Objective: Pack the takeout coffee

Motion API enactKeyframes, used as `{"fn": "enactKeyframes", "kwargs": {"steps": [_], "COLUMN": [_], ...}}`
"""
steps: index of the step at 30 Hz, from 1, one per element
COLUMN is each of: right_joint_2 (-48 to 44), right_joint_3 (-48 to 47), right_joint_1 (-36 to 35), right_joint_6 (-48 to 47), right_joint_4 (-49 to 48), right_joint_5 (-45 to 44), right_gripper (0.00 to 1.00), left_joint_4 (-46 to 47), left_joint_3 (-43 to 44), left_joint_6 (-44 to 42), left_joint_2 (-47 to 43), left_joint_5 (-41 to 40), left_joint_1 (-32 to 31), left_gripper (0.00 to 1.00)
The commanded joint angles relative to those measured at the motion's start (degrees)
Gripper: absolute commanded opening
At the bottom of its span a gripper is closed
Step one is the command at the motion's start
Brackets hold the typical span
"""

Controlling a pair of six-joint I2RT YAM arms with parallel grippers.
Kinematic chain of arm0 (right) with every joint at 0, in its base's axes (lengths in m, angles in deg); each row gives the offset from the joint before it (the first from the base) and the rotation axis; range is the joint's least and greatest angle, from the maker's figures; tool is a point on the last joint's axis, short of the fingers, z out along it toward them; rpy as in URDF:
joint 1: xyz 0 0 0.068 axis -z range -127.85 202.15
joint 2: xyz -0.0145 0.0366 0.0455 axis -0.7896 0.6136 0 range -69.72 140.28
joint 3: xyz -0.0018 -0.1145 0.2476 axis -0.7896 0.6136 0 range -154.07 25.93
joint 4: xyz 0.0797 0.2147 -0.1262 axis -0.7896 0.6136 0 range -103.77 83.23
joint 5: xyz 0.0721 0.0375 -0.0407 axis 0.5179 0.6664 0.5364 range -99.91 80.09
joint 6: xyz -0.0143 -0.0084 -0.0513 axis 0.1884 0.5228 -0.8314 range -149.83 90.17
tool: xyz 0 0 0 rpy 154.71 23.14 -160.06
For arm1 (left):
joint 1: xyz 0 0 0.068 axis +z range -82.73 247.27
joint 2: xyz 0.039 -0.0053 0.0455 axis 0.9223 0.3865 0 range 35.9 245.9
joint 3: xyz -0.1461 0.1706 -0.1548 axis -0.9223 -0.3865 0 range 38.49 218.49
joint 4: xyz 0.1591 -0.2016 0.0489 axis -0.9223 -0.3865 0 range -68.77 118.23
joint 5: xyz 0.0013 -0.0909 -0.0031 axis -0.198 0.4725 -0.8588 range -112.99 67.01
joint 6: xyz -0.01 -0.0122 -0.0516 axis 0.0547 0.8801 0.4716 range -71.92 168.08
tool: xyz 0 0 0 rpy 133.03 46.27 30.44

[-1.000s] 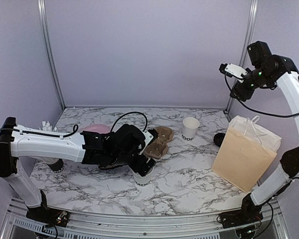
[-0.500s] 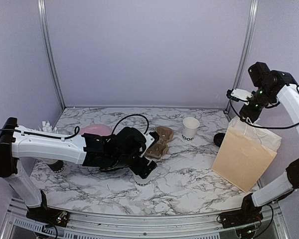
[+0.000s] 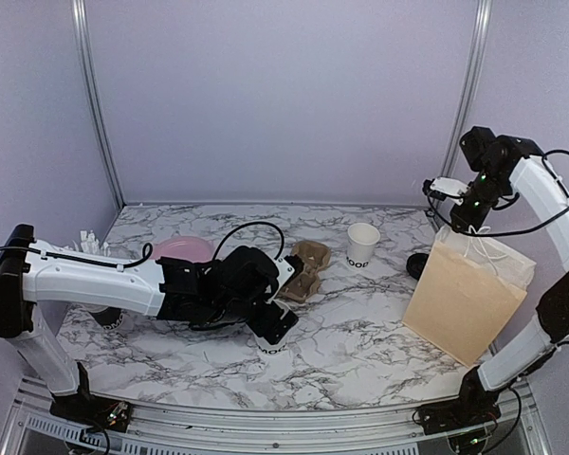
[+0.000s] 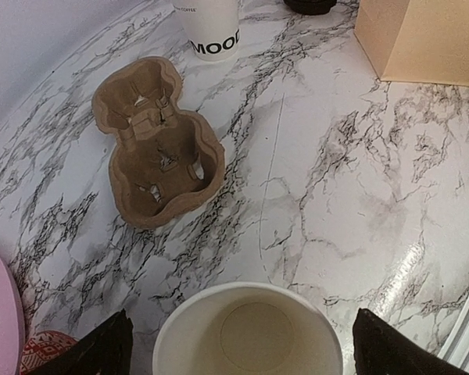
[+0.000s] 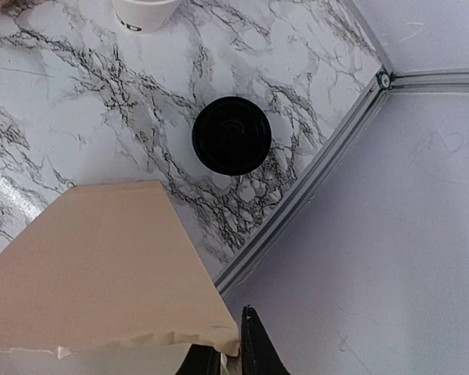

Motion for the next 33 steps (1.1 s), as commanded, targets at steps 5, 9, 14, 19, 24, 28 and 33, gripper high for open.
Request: {"fn": "enactKeyframes", "kwargs": {"steps": [5, 9, 14, 19, 24, 28, 33], "right_joint_2": [1.06, 2.18, 6.12, 10.15, 13.63, 17.28, 23.16], "right_joint_3": [-8.69, -10.55, -15.29, -20.24, -25.59, -28.82, -34.12], "right_joint_1": [0.35, 0.35, 0.31, 0.48, 1.87, 3.79, 6.9], "right_joint_6": [1.09, 1.6, 4.46, 5.81, 7.49, 8.62, 9.93], "right_joint_4": [0.03, 0.03, 0.03, 0.03, -0.04, -0.49, -0.83], "right_joint_5": [3.51, 5.08, 9.22, 10.4, 11.46, 12.59, 15.08], "right_gripper": [0.0, 0.0, 0.0, 0.0, 0.0, 0.0, 0.0], "left_joint_4": [0.61, 0.61, 0.41, 0.05, -0.28, -1.52, -3.0], "left_joint_3": [-0.4, 0.09, 0.2, -0.11, -0.43, 0.57, 2.29], "left_joint_6": [0.23, -0.02, -0.22, -0.1, 0.07, -0.21, -0.55], "left_joint_2": [1.03, 1.74, 1.99, 1.95, 2.04, 3.18, 4.64], "left_joint_5": [-0.12, 0.24, 0.36, 0.36, 0.27, -0.32, -0.66], "left_joint_1": [-0.45, -0.48, -0.48, -0.48, -0.48, -0.56, -0.66], "left_gripper": [0.99, 0.99, 0.99, 0.99, 0.99, 0.99, 0.99]}}
